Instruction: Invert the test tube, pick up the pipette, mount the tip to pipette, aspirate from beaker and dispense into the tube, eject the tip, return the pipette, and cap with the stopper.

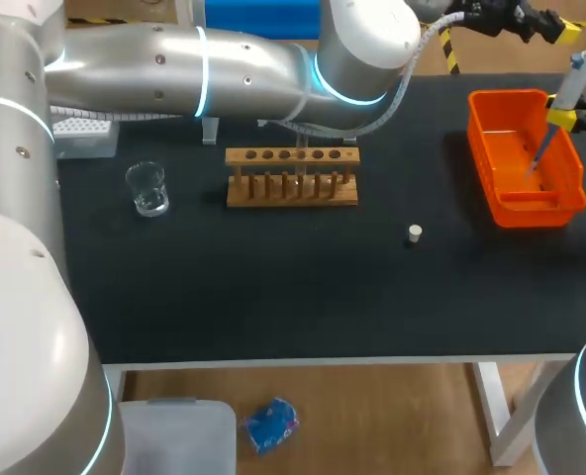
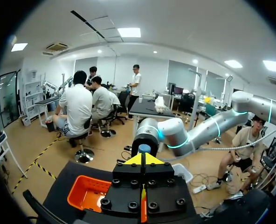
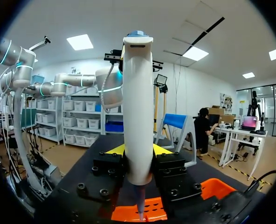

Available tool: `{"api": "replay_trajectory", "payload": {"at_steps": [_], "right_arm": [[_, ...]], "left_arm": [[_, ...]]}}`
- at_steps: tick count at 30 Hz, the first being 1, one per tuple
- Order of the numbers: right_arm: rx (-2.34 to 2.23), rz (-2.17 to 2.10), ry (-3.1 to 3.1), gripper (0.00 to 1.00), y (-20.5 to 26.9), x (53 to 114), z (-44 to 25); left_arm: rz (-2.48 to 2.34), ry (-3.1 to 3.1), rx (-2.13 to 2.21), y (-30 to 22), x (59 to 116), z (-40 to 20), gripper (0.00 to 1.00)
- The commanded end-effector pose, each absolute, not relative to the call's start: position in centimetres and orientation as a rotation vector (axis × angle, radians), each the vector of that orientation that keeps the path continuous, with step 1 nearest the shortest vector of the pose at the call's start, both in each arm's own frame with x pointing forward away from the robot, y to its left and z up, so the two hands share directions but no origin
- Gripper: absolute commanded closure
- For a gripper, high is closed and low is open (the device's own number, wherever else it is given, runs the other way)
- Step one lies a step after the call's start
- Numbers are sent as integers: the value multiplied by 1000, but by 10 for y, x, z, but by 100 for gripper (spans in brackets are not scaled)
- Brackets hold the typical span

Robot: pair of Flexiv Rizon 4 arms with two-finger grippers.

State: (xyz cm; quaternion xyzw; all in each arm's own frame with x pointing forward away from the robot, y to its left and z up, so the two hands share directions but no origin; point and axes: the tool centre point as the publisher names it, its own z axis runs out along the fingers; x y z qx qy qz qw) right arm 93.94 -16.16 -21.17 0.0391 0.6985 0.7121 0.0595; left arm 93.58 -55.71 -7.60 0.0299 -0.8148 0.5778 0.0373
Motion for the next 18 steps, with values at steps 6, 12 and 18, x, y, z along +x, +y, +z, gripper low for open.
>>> {"api": "replay_trajectory", "payload": {"at_steps": [6,12,18], "right_arm": [[114,2158,2116,100,-163,940,-212],[114,2158,2116,100,-163,940,-212],[114,2158,2116,100,-163,940,-212]], "left_arm": [[1766,-2506,103,-565,942,-76,100],[1766,-2480,118,-572,945,-87,100],[1779,-2463,147,-570,946,-92,100]]}}
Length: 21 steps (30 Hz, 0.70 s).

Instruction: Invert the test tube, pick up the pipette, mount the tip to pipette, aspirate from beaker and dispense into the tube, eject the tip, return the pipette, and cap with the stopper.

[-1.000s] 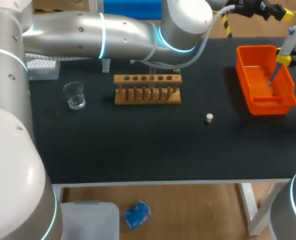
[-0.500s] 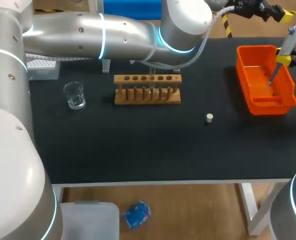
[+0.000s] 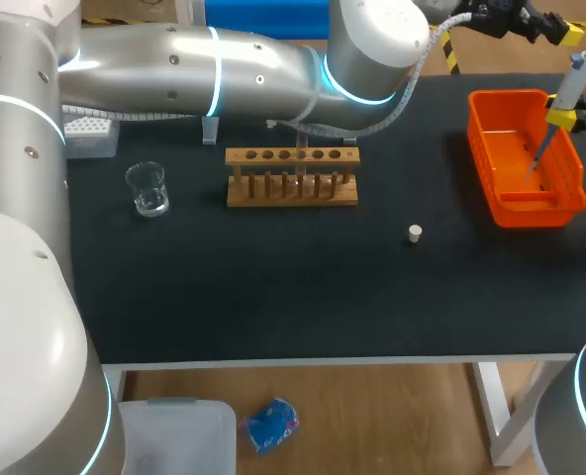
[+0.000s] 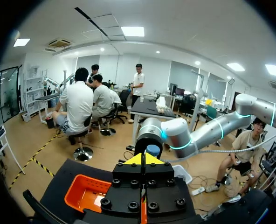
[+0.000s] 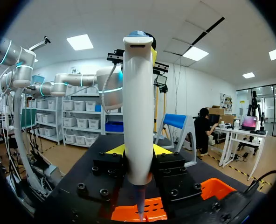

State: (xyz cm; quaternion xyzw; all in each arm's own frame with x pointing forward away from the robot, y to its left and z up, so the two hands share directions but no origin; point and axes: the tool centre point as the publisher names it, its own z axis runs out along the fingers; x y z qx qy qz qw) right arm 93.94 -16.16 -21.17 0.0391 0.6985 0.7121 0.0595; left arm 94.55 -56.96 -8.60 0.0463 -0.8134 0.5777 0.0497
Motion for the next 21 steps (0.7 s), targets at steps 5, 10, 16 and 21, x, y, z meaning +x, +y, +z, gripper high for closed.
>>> {"api": "replay_trajectory", "payload": {"at_steps": [5,10,16,21], "right_arm": [[114,2158,2116,100,-163,940,-212],[114,2158,2116,100,-163,940,-212],[114,2158,2116,100,-163,940,-212],[114,2158,2116,100,-163,940,-212]], "left_arm": [[1778,-2458,164,-568,946,-95,100],[1771,-2455,175,-567,947,-98,100],[1765,-2450,173,-568,947,-99,100],[1785,-2443,153,-570,947,-98,100]]}}
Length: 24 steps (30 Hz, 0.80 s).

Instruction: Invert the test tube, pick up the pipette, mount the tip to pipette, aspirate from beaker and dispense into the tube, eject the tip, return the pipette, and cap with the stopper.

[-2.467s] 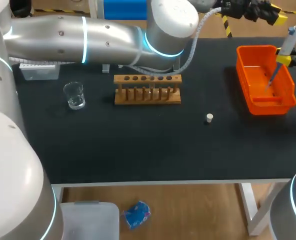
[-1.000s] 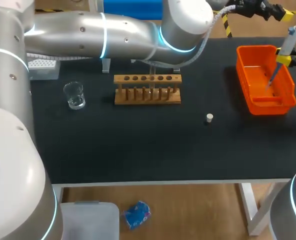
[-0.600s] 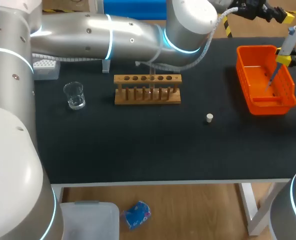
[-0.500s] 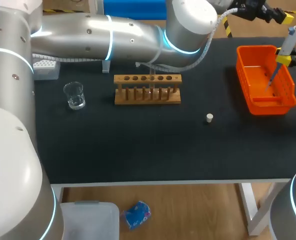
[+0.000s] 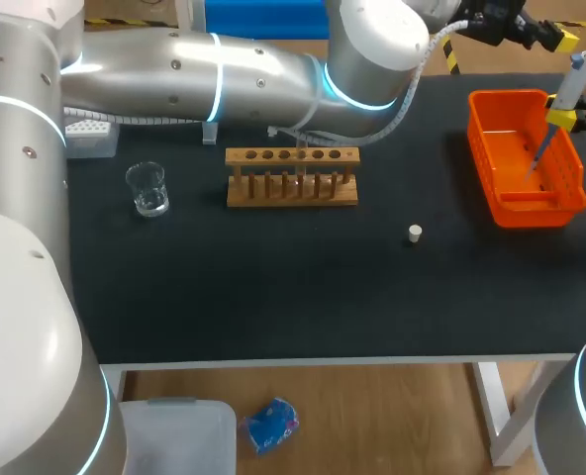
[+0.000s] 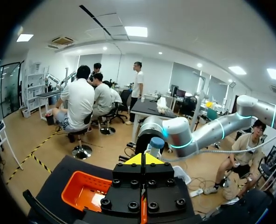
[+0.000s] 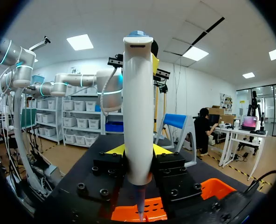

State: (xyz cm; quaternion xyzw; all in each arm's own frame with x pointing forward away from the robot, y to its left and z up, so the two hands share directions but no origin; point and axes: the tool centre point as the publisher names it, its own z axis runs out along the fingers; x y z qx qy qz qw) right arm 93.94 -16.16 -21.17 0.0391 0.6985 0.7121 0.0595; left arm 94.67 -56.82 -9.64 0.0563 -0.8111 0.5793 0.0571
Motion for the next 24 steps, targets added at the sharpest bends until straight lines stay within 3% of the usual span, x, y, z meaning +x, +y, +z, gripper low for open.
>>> {"api": "replay_trajectory", "payload": {"at_steps": [1,24], "right_arm": [[114,2158,2116,100,-163,940,-212],[114,2158,2116,100,-163,940,-212]], "left_arm": [[1787,-2443,145,-571,946,-98,100],[1776,-2424,94,-578,947,-110,100]]}}
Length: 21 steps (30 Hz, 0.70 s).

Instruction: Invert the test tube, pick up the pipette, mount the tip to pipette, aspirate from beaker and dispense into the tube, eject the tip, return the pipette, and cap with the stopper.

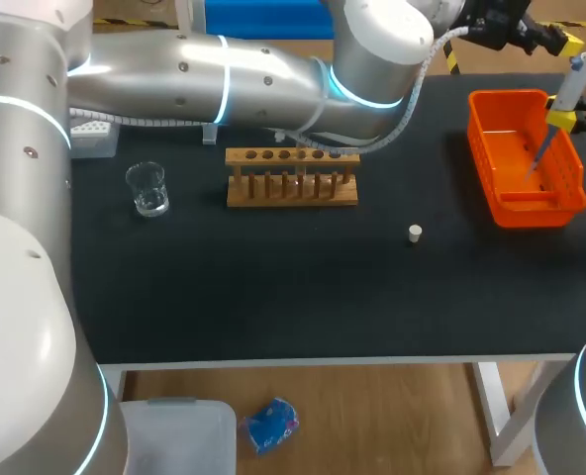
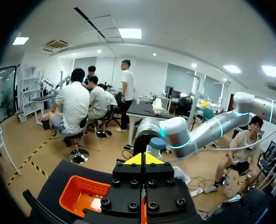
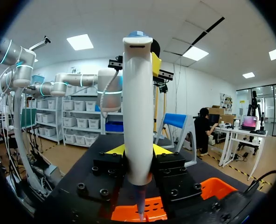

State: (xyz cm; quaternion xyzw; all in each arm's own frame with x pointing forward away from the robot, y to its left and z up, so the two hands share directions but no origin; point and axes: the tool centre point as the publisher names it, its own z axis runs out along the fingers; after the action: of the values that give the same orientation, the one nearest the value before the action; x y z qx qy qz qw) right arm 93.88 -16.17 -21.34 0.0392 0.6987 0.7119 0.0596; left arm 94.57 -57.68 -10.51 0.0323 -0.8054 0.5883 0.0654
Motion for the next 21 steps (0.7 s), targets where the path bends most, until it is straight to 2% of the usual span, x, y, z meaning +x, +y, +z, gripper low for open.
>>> {"api": "replay_trajectory", "payload": {"at_steps": [1,21], "right_arm": [[114,2158,2116,100,-163,940,-212],[114,2158,2116,100,-163,940,-212]], "left_arm": [[1776,-2423,96,-578,946,-111,100],[2011,-2361,6,-558,948,-102,100]]}}
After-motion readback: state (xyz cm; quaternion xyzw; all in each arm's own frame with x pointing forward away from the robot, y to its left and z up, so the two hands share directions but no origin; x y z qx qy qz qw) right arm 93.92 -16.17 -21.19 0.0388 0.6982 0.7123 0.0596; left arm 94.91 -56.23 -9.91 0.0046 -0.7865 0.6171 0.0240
